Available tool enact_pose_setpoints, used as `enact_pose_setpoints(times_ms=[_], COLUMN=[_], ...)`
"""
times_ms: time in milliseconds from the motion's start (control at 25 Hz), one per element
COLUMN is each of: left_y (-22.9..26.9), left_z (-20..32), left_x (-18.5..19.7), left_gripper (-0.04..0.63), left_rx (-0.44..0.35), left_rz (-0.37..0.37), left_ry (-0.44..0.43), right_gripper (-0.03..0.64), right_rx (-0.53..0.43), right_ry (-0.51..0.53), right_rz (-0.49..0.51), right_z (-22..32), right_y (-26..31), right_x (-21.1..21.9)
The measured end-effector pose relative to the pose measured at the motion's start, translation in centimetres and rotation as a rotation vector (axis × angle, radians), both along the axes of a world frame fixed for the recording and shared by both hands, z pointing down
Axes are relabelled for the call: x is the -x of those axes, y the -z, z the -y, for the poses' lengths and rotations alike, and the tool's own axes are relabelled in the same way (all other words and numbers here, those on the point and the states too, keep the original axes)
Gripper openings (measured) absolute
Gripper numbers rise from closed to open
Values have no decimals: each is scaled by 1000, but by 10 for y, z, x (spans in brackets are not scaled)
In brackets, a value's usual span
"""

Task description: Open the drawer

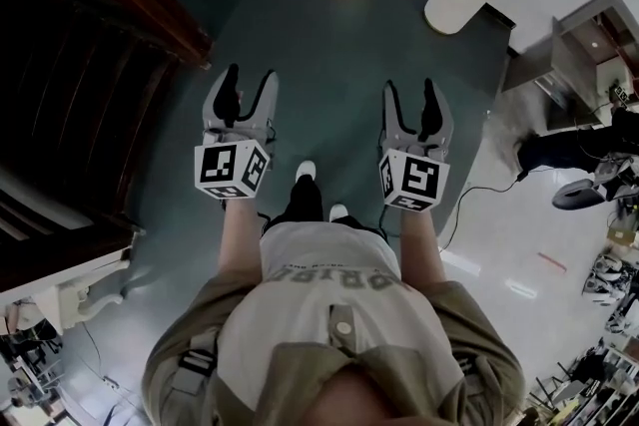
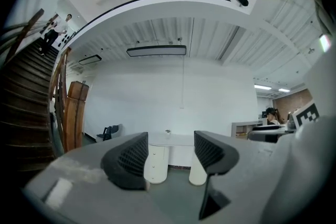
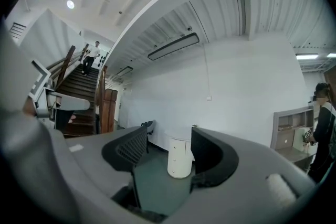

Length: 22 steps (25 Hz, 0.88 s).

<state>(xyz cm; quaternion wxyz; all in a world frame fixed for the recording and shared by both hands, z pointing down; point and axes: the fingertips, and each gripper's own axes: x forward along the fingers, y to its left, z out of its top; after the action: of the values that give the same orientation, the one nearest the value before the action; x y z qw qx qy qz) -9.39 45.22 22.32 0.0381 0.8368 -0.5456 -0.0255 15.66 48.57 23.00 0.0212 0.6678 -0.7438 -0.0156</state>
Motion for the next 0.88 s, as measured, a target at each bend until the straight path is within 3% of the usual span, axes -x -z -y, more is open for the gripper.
enact_pose_setpoints(times_ms=[480, 640, 880], left_y=[44, 42, 20], left_z=[121, 151, 179], left_x=[45, 63, 78], left_gripper=[276, 276, 276], left_rx=[-79, -72, -14], left_rz=[-10, -20, -24], left_ry=[-76, -83, -88], right_gripper=[267, 267, 267], right_rx=[-90, -94, -22], right_ry=[-64, -84, -88], right_rz=[-16, -24, -78], right_z=[109, 137, 163], right_y=[42, 44, 21], right_x=[43, 56, 66])
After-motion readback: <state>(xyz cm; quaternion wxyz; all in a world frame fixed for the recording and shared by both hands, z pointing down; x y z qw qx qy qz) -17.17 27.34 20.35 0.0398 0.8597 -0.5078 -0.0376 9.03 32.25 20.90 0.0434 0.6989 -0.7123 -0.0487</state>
